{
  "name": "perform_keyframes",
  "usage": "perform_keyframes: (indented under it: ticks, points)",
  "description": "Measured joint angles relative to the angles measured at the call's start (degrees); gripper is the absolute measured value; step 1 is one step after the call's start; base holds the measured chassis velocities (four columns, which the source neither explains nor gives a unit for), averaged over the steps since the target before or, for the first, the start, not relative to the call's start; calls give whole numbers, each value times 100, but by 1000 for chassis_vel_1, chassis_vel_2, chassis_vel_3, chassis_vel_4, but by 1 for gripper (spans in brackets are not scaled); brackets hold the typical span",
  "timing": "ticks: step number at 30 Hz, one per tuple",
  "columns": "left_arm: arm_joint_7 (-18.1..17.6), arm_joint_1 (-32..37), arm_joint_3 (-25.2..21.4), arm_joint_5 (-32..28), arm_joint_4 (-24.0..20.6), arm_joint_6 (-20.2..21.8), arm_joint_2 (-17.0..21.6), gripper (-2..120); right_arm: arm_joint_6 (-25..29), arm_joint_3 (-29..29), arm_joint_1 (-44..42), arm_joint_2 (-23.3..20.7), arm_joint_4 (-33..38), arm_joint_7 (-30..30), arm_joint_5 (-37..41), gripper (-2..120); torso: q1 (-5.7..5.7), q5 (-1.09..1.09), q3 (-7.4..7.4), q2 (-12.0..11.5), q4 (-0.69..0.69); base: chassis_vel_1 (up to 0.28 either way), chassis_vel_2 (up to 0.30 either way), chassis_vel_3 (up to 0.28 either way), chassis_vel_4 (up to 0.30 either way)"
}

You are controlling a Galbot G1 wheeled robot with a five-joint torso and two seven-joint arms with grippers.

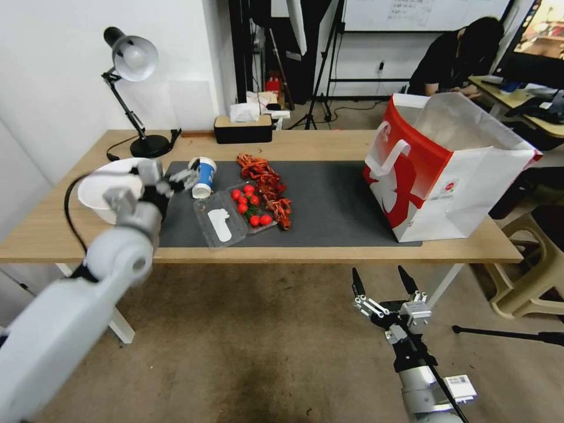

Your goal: Pick up the trash from the table and place it into the takeout bag.

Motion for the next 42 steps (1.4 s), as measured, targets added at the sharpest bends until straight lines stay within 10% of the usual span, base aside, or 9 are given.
perform_keyframes:
  ticks: [12,42]
  points:
    - [-1012,-2741,1978,-990,1451,2235,-307,100,-11,155,-94,29,27,32,1,100,-2,2,-1,0,-2,0,0,0,0]
    - [-1208,-3622,2823,-1817,3193,2687,-891,100,21,280,-45,-65,-115,86,81,100,-1,0,-1,1,0,0,0,0,0]
